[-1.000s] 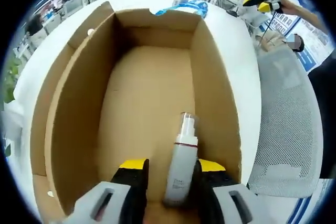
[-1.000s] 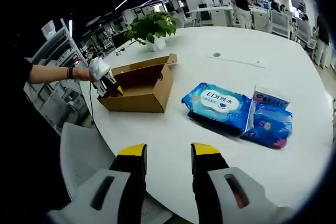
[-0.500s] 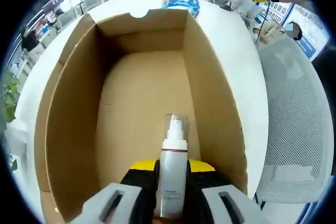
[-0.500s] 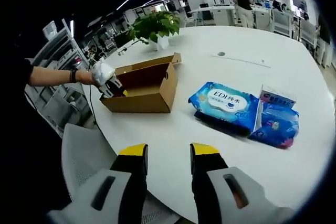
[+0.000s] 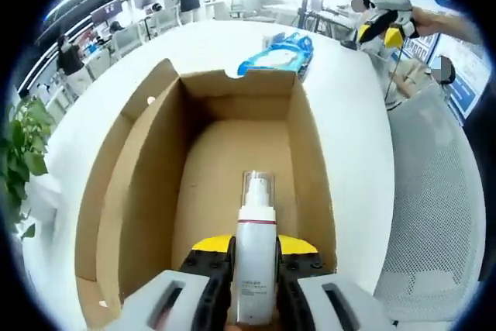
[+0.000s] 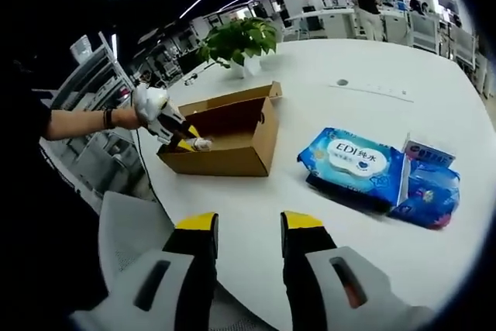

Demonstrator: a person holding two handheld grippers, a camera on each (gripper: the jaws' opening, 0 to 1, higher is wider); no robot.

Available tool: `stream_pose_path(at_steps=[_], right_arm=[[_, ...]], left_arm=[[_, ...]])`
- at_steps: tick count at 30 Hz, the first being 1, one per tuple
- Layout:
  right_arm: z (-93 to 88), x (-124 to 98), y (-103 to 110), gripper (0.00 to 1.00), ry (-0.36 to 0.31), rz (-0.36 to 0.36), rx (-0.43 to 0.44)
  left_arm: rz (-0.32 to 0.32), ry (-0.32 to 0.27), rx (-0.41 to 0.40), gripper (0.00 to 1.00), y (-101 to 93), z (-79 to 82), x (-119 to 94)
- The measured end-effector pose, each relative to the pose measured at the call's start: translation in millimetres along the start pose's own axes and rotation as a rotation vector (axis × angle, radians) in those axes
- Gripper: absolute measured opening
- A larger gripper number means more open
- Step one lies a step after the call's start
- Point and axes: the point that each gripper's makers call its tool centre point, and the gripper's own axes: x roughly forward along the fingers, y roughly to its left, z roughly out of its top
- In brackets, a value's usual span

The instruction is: Operate the shoe box by opening the lid, removing the specified soft item, and placing it in the target area until the item is outside and the box remains undamaged.

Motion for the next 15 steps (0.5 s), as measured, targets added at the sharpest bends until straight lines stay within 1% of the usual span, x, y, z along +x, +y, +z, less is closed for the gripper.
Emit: stream_pose_path(at_steps=[2, 5, 8, 13, 15], right_arm=[[2.9, 4.2, 3.5, 0.29, -0.003, 0.017, 0.007], [8.3, 10.7, 10.9, 0.29, -0.01, 0.05, 0.026], [17.0, 17.7, 19.2, 0.29, -0.028, 0.082, 0.051], [26.5, 25.8, 30.0, 0.29, -0.035, 0.122, 0.06], [30.4, 28.1, 34.2, 0.29, -0.041, 0.139, 0.065]], left_arm=[[0.012, -0.02, 0.012, 0.2, -1.0, 8.1, -4.0], [0.028, -0.071, 0.058, 0.2, -7.4, 29.3, -11.6], [0.023, -0.124, 0.125, 0.2, -21.3, 52.8, -16.5], [0.023, -0.162, 0.229, 0.2, -42.7, 79.2, -20.1], [0.013, -0.18, 0.254, 0.2, -53.7, 90.5, -21.2]])
